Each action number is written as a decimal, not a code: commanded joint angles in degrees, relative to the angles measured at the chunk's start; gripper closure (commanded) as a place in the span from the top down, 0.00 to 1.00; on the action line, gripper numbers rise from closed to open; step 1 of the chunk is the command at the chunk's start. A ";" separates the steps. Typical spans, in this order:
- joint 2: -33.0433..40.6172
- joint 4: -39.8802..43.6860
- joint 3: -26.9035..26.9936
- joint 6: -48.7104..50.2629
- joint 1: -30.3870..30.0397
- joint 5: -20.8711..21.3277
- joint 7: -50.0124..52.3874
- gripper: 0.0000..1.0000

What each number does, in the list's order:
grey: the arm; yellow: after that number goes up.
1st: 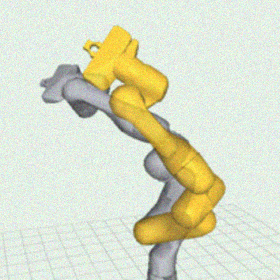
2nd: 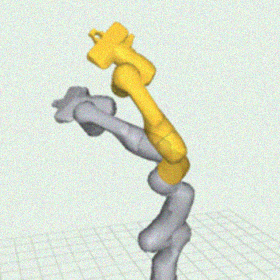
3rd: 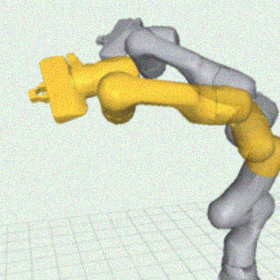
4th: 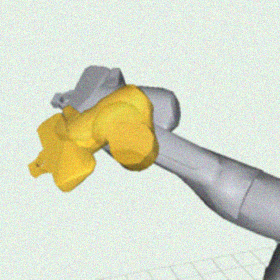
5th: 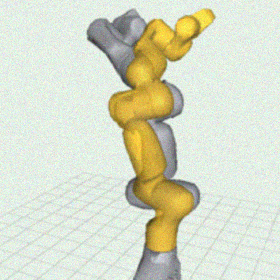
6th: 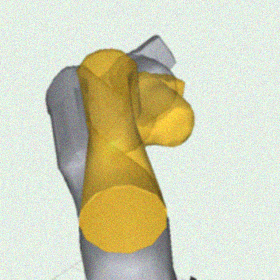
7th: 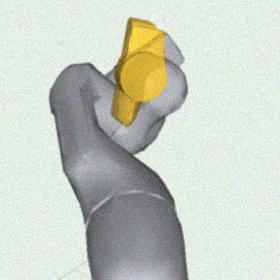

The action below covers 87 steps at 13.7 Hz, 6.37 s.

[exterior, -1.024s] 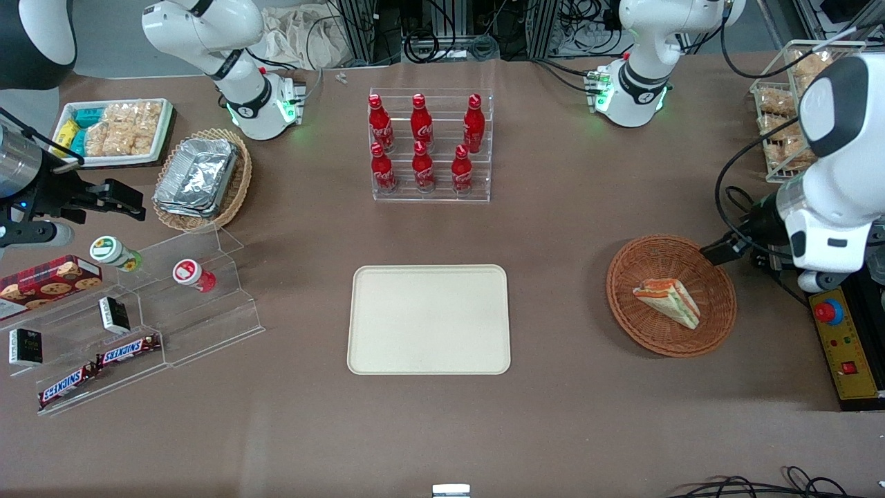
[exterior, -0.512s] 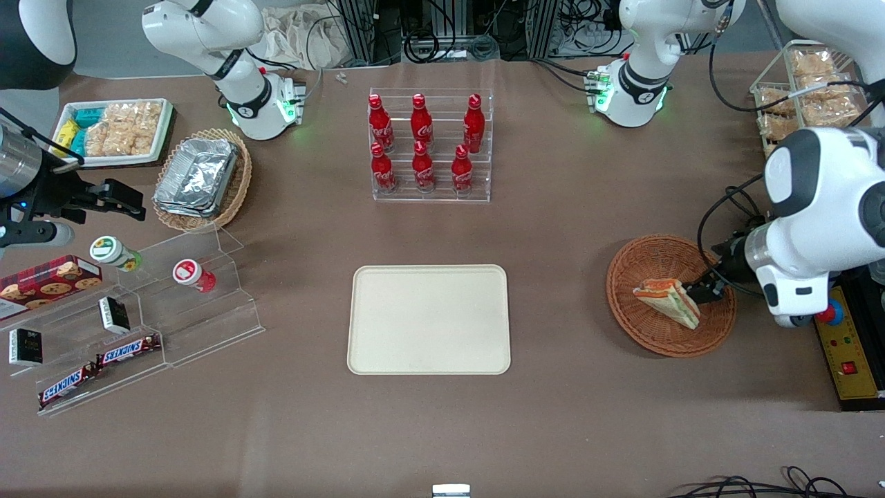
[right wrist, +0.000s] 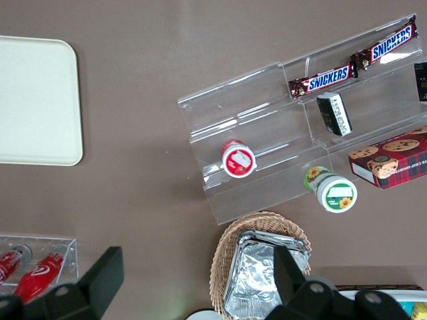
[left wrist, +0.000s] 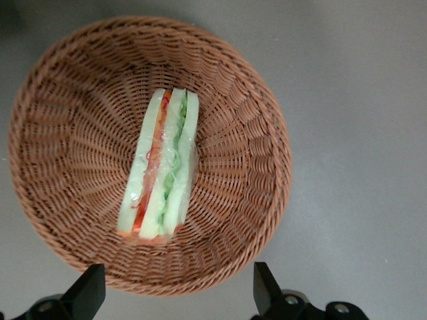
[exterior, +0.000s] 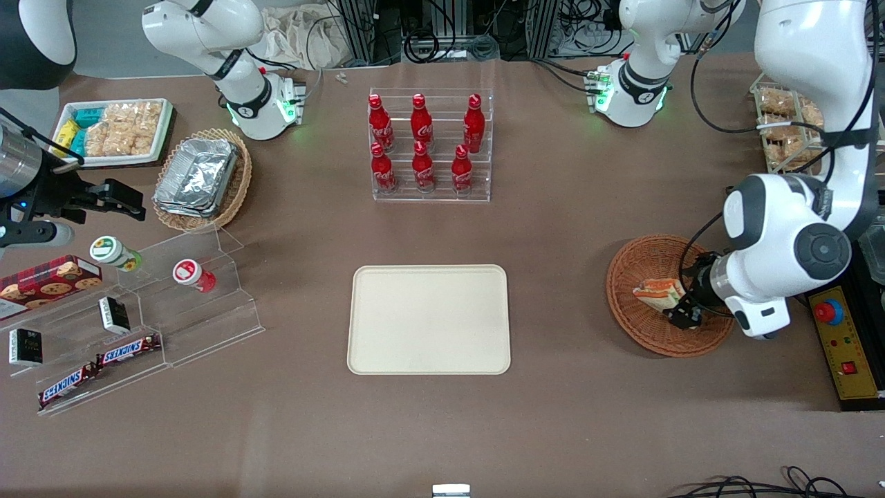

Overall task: Place sandwich from basket to tray
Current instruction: 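Lower the open left gripper around the wrapped sandwich, then close the left gripper on the sandwich and lift it, then carry the sandwich with the left gripper over the cream tray, then lower the sandwich onto the tray and open the left gripper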

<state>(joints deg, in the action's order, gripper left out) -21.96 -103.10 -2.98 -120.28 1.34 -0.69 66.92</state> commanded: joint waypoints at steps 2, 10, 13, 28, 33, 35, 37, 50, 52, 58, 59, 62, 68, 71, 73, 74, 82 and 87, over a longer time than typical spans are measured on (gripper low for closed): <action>-3.69 0.10 -0.10 -2.41 0.24 4.19 5.57 1.00; -2.22 -0.08 -0.19 -1.71 0.07 5.79 7.43 1.00; -1.33 -0.25 -0.19 0.40 -0.11 5.79 7.26 1.00; -4.49 -5.88 -0.19 -7.60 -0.28 9.57 7.61 0.31; -4.06 -5.70 -0.19 -8.39 -0.28 9.13 7.52 0.00; -1.96 -5.62 -0.19 -7.60 -0.28 9.13 6.65 0.00; 0.07 -4.74 -0.28 -4.89 -0.20 9.13 6.46 0.00; 8.16 7.12 -6.94 11.73 0.51 3.33 -16.46 0.00; 7.99 7.57 -10.89 11.91 0.51 3.41 -17.70 0.00; 4.39 8.70 -20.57 11.12 0.60 3.41 -31.93 0.00; 3.16 9.49 -21.97 10.86 0.60 3.41 -32.90 0.00; -1.84 12.13 -24.62 9.11 2.17 4.03 -33.44 0.00; -10.11 14.33 -24.36 2.09 8.94 9.55 -29.67 0.00; -14.41 15.03 -24.36 -3.01 10.26 13.24 -26.94 0.00; -17.14 16.61 -24.27 -4.08 10.70 15.62 -24.14 0.00; -18.46 17.40 -24.27 -4.17 10.79 17.20 -22.56 0.00; -22.69 18.64 -24.09 -9.09 13.69 23.36 -15.25 0.00; -23.48 18.55 -24.09 -9.27 13.69 25.12 -15.33 0.00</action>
<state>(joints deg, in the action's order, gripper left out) -44.15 -86.20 -27.21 -129.41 14.67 22.42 50.60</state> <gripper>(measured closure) 0.819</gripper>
